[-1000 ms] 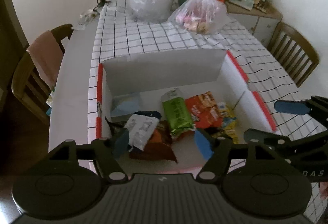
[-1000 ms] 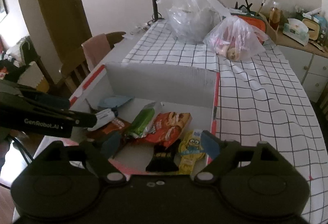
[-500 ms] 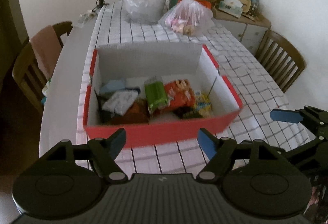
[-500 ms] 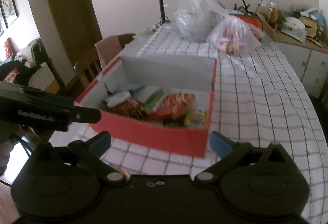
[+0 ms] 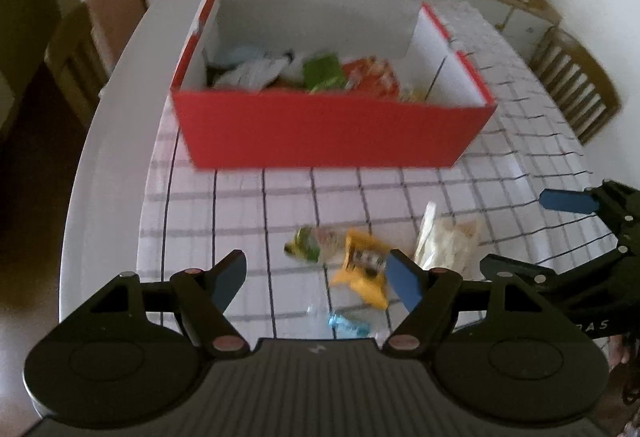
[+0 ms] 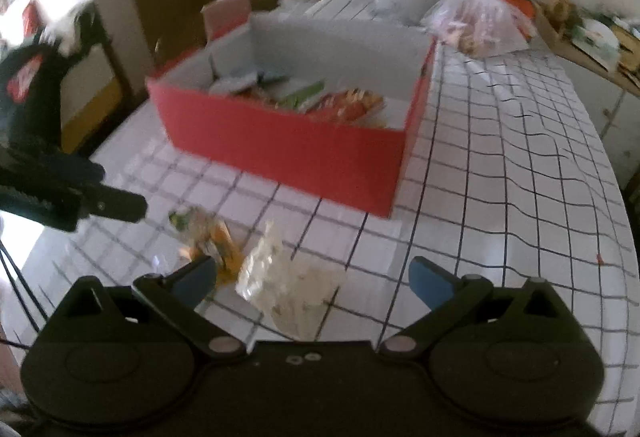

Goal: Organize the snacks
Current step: 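Move both tools back toward the yellow bag and white bag on the table, then close right tool on white crinkled bag while left tool closes on teal candy, then lift both held snacks and carry them over the red box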

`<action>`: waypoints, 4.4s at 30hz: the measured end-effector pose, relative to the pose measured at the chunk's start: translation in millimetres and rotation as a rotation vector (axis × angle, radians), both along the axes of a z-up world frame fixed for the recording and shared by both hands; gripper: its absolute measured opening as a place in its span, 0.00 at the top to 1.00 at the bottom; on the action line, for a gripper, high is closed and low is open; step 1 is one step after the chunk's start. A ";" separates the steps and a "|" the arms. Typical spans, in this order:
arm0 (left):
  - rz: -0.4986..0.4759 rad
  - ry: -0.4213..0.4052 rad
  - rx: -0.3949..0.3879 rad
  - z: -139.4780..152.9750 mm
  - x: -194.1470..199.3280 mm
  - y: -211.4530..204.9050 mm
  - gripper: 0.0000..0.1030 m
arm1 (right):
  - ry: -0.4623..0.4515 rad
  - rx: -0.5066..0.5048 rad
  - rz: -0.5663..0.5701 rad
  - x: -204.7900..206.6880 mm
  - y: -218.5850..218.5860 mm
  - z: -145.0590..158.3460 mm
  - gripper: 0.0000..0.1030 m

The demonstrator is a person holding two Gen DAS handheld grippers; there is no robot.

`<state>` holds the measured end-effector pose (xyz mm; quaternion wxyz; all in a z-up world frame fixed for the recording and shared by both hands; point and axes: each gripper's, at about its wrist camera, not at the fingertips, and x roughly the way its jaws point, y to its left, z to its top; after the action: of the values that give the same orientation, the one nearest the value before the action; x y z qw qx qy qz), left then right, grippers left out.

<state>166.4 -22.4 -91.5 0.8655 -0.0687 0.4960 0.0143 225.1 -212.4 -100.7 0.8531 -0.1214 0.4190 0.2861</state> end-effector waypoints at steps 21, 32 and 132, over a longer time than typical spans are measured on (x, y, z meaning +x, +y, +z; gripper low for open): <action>0.305 0.226 -0.156 -65.1 -3.9 -0.8 0.44 | -0.046 -0.262 0.348 3.2 44.9 -40.7 0.28; 0.283 0.231 -0.139 -65.9 6.2 -15.9 0.53 | -0.039 -0.292 0.334 -0.1 47.9 -46.7 0.41; 0.033 -0.011 0.061 25.2 204.2 90.1 0.88 | -0.025 0.010 -0.205 143.9 84.4 11.7 0.71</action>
<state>370.6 67.7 -66.4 0.8696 -0.0504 0.4893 0.0436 369.0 -128.0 -89.1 0.8837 -0.0773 0.4172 0.1977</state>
